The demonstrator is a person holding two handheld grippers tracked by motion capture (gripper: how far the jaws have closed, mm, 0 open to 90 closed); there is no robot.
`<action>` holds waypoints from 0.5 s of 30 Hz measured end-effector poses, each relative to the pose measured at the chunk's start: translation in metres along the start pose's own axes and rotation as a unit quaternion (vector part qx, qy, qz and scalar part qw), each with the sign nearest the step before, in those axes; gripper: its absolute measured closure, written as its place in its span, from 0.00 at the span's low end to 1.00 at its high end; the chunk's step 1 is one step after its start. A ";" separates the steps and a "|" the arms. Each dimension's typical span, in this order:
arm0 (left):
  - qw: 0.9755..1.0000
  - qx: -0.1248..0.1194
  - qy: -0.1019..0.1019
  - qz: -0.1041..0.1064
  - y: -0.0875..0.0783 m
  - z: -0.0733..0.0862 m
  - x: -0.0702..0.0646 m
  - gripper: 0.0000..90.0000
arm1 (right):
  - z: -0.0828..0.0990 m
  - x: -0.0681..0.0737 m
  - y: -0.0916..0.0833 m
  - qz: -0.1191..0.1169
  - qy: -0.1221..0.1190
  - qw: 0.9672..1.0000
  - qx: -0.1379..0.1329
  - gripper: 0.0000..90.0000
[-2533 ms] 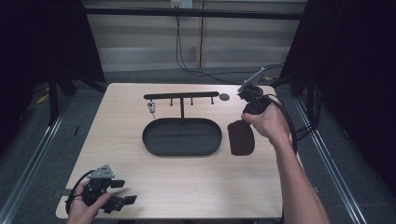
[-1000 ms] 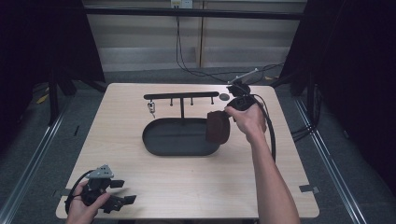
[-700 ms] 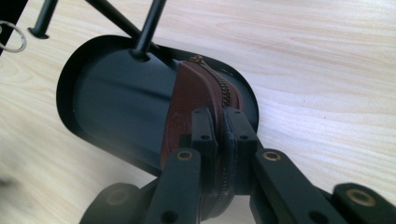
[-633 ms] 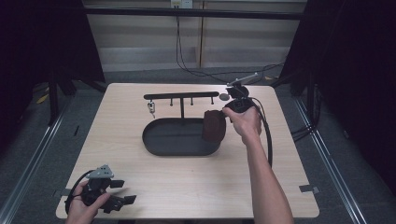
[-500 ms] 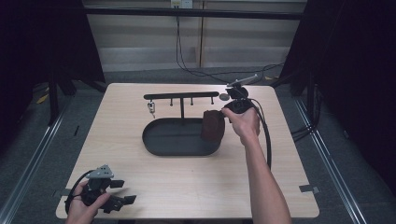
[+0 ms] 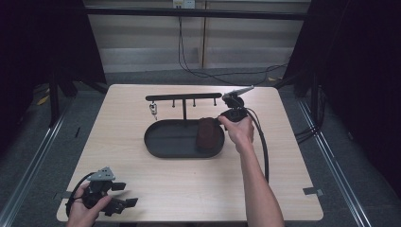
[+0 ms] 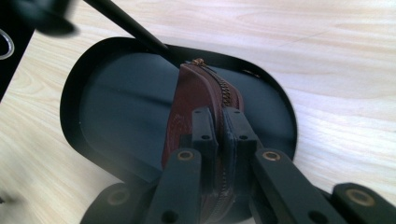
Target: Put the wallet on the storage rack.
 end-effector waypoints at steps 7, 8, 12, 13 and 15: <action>1.000 0.001 -0.001 0.001 0.000 0.000 0.000 0.20 | 0.004 -0.001 0.018 -0.017 -0.005 1.000 -0.009 0.93; 1.000 0.001 -0.001 0.002 0.000 0.000 0.000 0.20 | 0.004 -0.002 0.019 -0.017 -0.004 1.000 -0.010 0.93; 1.000 0.000 0.000 0.001 0.000 0.000 0.000 0.20 | 0.004 -0.004 0.024 -0.014 -0.003 1.000 -0.019 0.91; 1.000 0.001 0.000 0.001 0.000 0.000 0.000 0.20 | 0.003 -0.005 0.025 -0.009 -0.007 1.000 -0.022 0.91; 1.000 0.000 -0.001 0.001 0.000 0.000 0.000 0.20 | 0.005 -0.006 0.028 -0.002 -0.014 1.000 -0.014 0.90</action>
Point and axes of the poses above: each handheld gripper's, and its own axes: y roughly forward along the jaws, z roughly out of its underside, x roughly to its left, the point moved 9 cm from there along y, roughly forward along the jaws, and after that the axes turned 14 degrees about y, right-handed, at the moved point
